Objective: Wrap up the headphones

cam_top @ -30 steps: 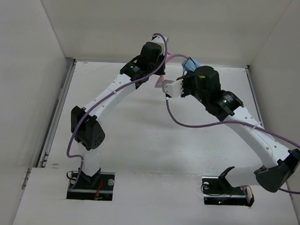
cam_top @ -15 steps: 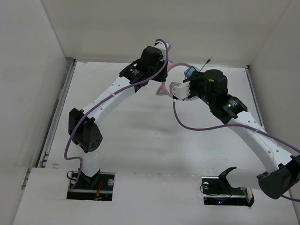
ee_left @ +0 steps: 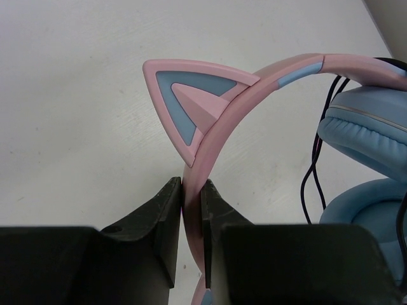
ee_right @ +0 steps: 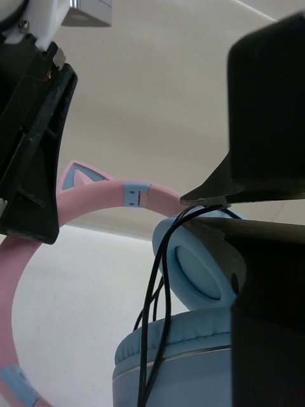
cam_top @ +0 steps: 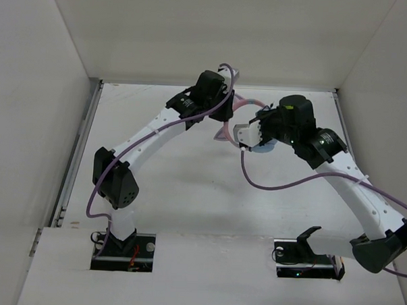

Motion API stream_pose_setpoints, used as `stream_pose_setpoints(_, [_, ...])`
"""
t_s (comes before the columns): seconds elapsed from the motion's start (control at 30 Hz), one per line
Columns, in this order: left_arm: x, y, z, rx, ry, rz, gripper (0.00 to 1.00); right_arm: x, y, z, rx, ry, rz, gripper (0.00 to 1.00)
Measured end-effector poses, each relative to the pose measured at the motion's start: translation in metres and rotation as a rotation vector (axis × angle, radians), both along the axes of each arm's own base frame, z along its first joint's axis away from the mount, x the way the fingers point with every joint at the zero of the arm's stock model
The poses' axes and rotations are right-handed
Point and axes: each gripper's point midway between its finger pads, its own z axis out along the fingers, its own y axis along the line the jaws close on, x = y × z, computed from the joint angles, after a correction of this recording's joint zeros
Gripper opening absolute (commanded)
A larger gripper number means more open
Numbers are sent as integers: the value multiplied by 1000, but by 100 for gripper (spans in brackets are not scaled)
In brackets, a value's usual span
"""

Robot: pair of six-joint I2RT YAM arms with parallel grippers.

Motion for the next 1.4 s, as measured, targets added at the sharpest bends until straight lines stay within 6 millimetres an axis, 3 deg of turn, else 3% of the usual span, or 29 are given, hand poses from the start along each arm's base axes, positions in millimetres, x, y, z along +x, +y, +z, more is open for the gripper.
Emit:
stream_pose_setpoints(0.33, [-10, -2, -11, 1, 41, -22, 1, -15, -5, 13, 50, 141, 45, 19])
stream_pose_setpoints(0.67, [-21, -10, -4, -13, 37, -61, 1, -25, 2, -14, 53, 314, 83, 20])
stream_pose_setpoints(1.4, [-39, -18, -8, 9, 36, -116, 1, -12, 3, 0, 117, 499, 74, 26])
